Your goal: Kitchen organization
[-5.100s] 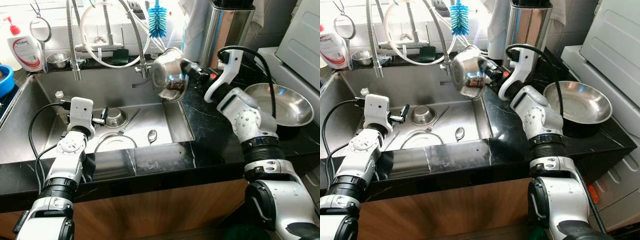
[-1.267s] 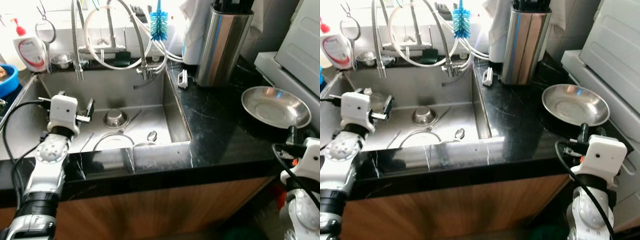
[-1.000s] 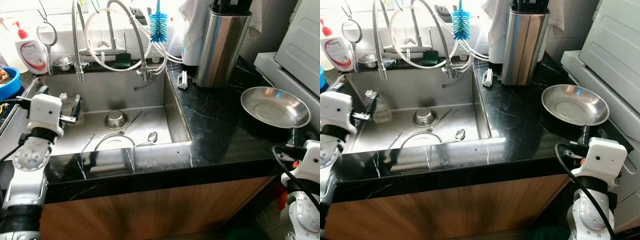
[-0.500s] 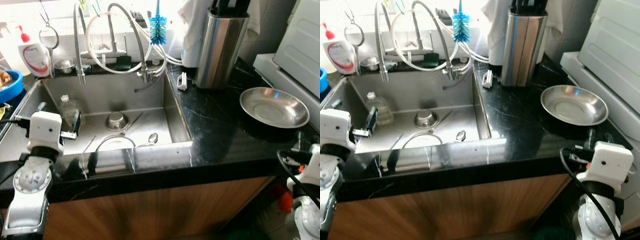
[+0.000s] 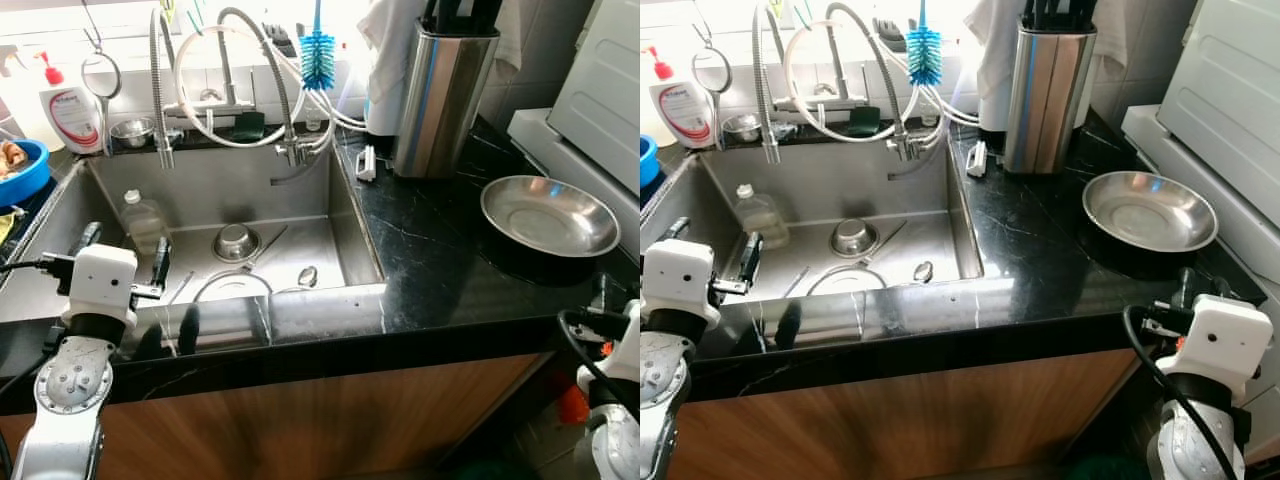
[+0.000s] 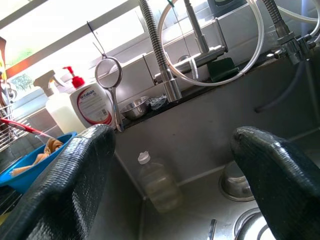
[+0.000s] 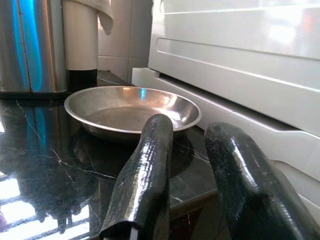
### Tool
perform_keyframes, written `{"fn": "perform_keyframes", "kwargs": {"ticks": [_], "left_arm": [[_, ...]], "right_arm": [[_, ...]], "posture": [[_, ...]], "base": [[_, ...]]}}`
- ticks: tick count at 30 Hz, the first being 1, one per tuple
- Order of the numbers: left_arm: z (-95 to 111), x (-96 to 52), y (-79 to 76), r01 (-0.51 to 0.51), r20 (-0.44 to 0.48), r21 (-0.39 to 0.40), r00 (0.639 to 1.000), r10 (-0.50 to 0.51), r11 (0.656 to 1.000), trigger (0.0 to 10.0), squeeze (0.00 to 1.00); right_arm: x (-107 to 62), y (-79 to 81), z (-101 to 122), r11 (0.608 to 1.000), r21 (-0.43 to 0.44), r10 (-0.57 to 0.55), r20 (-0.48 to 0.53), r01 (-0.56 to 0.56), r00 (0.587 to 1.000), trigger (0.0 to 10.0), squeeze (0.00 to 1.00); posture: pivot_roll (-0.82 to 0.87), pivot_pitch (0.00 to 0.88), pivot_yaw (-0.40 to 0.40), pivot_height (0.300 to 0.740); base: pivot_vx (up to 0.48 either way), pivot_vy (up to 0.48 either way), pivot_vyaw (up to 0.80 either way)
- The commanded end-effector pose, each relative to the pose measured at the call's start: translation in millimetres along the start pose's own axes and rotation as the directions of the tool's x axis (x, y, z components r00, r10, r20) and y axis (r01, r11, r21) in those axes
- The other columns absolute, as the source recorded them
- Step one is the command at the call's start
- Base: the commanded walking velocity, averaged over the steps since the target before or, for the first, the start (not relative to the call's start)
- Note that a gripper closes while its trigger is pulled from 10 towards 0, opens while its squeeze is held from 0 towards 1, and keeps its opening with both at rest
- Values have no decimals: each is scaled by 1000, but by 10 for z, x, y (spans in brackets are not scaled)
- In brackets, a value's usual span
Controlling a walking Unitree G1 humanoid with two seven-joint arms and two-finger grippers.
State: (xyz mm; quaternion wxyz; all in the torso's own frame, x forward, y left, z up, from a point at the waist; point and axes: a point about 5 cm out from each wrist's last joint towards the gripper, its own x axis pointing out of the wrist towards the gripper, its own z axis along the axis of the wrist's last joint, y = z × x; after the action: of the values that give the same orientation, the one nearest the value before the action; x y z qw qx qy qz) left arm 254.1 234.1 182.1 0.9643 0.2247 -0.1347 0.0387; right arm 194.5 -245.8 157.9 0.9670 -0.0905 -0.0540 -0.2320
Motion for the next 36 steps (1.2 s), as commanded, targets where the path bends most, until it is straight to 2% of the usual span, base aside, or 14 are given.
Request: {"fn": "perform_keyframes", "kwargs": {"ticks": [1,3,7,13,17,18,21,24,25,28,30,31,34,36], "left_arm": [[-8,18,28,-8,-2,14,1000,8,1000,10000,0],[-16,42,6,0,-6,15,1000,0,1000,10000,0],[-3,88,-30,21,-2,13,1000,-21,1000,10000,0],[-2,188,-110,48,-7,16,999,-48,999,10000,0],[12,212,-145,55,-3,3,998,-55,998,10000,0],[16,220,-160,59,-1,3,998,-59,998,10000,0],[8,245,-177,62,-6,-2,998,-62,998,10000,0],[6,259,-196,71,-6,-7,997,-71,997,10000,0],[11,270,-218,78,-3,-10,997,-78,997,10000,0],[16,282,-226,77,-1,-11,997,-77,997,10000,0],[16,288,-219,75,0,-11,997,-75,997,10000,0],[14,283,-209,74,0,-7,997,-74,997,10000,0],[8,282,-200,74,-1,-6,997,-74,997,10000,0],[2,283,-186,71,-2,-3,997,-71,997,10000,0]], "right_arm": [[6,-52,77,1000,14,-29,23,28,999,10000,0],[75,-110,132,999,7,-44,23,44,999,10000,0],[158,-128,144,999,-31,-32,-9,32,999,10000,0],[341,-171,205,999,2,-41,-16,41,999,10000,0],[396,-141,250,1000,-9,-7,-17,7,1000,10000,0],[435,-136,269,1000,-28,12,-31,-13,999,10000,0],[602,-221,287,1000,2,13,-67,-13,998,10000,0],[752,-276,293,998,-38,37,-112,-41,993,10000,0],[861,-227,281,985,-80,140,-162,-155,977,10000,0],[1009,-164,372,958,-99,252,-152,-269,956,10000,0],[1073,-114,430,942,-77,313,-153,-328,937,10000,0],[1109,-71,449,922,-74,365,-167,-381,916,10000,0],[1158,-35,482,905,-94,398,-166,-416,902,10000,0],[1216,70,540,867,-73,477,-166,-493,863,10000,0]], "posture": [[-4,0,7,740],[-11,0,9,740],[-13,0,11,740],[-20,13,23,740],[-23,21,24,740],[-25,29,24,740],[-35,42,31,740],[-35,42,31,740],[-38,42,31,740],[-30,45,28,740],[-30,48,28,740],[-30,48,28,740],[-26,51,27,740],[-21,52,26,740]], "base": [[0,0,0],[0,0,0],[0,0,0],[0,0,0],[0,0,0],[0,0,0],[0,0,0],[0,0,0],[0,0,0],[0,0,0],[0,0,0],[0,0,0],[0,0,0],[0,0,0]]}}
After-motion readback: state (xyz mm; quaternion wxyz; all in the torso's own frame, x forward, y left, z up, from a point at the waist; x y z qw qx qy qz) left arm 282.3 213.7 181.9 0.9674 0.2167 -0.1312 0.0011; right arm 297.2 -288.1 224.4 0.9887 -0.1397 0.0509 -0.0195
